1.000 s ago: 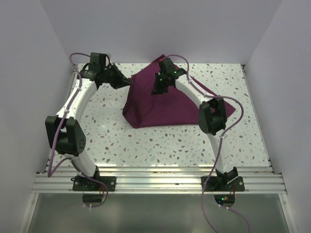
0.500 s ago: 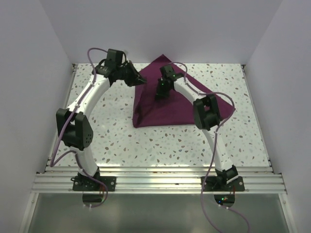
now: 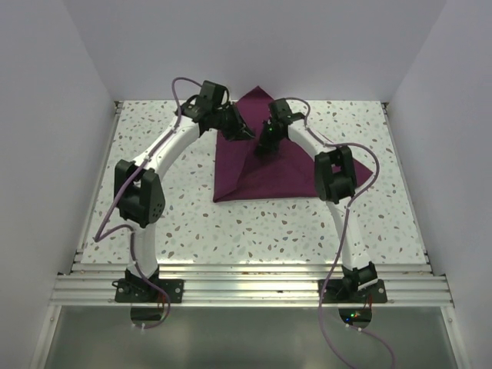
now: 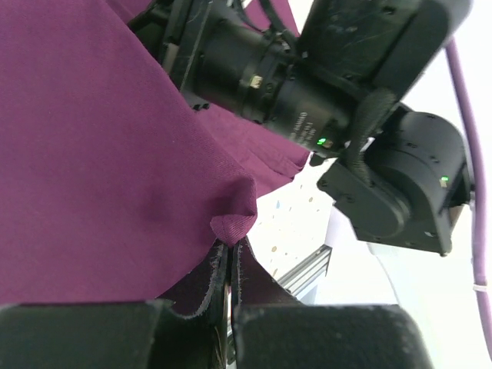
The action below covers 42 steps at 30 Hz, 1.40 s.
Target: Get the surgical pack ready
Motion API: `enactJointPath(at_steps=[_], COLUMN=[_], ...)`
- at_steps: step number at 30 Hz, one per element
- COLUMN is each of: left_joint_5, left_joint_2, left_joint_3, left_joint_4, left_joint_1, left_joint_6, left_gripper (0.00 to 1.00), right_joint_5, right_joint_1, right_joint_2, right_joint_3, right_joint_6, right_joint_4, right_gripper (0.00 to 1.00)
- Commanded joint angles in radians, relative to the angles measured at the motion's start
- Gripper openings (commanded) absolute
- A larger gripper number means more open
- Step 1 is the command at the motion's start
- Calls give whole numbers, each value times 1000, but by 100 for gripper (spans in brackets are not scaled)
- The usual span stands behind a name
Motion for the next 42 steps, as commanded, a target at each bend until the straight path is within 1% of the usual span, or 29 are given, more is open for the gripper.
enactJointPath(at_steps=[1,5,12,19,26,30,39,42], left_joint_5=[9,14,29,49,57,54,69,83], left_joint_2=[24,63,145,217,254,277,356,379], left_joint_3=[60,97,162,228,229,234,303,317], left_joint_4=[22,29,51,68,77,86,112,143], left_joint_1=[-9,-18,-40,-74,-115,-115,-115,-115], left_joint_6=[-24,-38,-73,-101,-104,-105,-133,-145], left_gripper=[0,0,0,0,0,0,0,0], right_joint_5=[18,14,18,14,-14,-34,-38,-35], right_joint_1=[-26,-29,-24,-26,-26,-24,-24,-26], right_joint_2=[-76,-15,32,45,67,65,55,53], right_joint_3=[-11,-2,-48,-69,-61,-68,-78,-77], right_joint_6=[-36,-54,-44,-28,4,15,21,19], right_joint_4=[-31,-72,-65,-68,-59,-57,-57,-59], right_gripper=[0,0,0,0,0,0,0,0])
